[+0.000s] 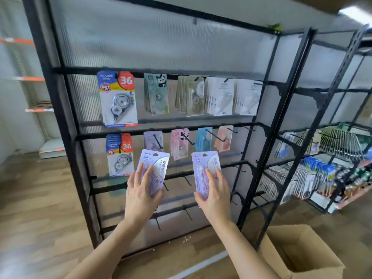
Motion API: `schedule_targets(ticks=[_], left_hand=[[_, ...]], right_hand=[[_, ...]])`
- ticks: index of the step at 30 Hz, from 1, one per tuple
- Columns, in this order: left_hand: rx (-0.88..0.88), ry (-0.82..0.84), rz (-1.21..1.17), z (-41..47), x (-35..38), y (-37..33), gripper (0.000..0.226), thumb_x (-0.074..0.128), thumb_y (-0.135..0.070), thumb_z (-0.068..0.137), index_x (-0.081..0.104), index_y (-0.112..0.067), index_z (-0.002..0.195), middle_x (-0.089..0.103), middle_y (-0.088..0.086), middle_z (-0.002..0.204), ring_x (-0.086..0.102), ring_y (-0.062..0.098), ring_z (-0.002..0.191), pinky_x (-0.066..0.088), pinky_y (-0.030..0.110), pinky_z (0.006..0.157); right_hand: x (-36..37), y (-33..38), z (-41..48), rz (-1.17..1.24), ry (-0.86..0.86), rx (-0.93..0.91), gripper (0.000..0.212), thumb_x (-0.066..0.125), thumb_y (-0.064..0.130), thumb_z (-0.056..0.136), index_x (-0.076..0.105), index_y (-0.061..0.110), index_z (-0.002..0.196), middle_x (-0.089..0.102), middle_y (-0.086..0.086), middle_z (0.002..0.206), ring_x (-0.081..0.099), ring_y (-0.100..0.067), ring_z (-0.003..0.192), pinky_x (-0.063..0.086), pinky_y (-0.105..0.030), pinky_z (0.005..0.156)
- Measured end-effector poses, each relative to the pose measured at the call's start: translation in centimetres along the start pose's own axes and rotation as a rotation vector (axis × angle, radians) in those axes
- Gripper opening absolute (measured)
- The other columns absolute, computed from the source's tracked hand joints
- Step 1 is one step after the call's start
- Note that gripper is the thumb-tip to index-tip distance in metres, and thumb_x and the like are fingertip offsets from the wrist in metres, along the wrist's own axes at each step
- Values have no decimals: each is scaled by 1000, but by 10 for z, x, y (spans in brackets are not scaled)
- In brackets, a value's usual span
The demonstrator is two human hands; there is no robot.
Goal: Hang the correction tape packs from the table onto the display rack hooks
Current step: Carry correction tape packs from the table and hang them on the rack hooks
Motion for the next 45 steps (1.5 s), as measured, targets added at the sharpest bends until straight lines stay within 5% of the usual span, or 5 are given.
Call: schedule_targets(ticks=[6, 14, 22, 31, 45], left_hand=[[-16, -29, 121, 10, 2, -8, 74, 75, -29, 79, 42, -13, 143, 31, 14, 153, 29, 36, 136, 28, 46, 112], [-57, -98, 250, 7, 21, -44, 84, 78, -37, 69, 34, -19, 137, 45, 17, 141, 47, 42, 122, 48, 54, 95], [-222, -39, 314, 12, 43, -69, 81, 55, -50, 90, 11, -24, 153, 5, 2, 160, 8, 26, 145, 18, 37, 119], [-335, -27, 222, 53, 72, -53, 69, 57, -43, 91, 21, -35, 150, 6, 4, 160, 11, 29, 142, 25, 40, 113], [-338, 24, 226, 81, 110, -6, 71, 56, -42, 91, 17, -36, 151, 2, 6, 161, 10, 32, 143, 28, 43, 111]], right_hand=[[15, -15, 29, 79, 18, -75, 86, 86, 22, 61, 40, 18, 134, 49, -24, 133, 55, -43, 115, 54, -53, 84], [13, -51, 52, 153, 99, -128, 87, 88, 25, 60, 41, 19, 133, 50, -24, 134, 58, -43, 106, 57, -51, 75], [15, -77, 64, 159, 144, -168, 90, 91, 27, 57, 42, 17, 131, 53, -25, 130, 61, -43, 99, 57, -49, 73], [49, -88, 91, 172, 145, -176, 92, 87, 29, 64, 32, 23, 137, 46, -25, 139, 51, -44, 121, 53, -56, 85], [94, -87, 111, 179, 152, -172, 93, 88, 28, 62, 35, 20, 138, 49, -27, 134, 55, -44, 115, 53, -53, 81]])
Point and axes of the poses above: each hand's wrist, its own z-axis towards the middle knuckle, its own x-axis out of the palm, y = z × x, the point moved 3 cm from there along z, towards the middle knuckle
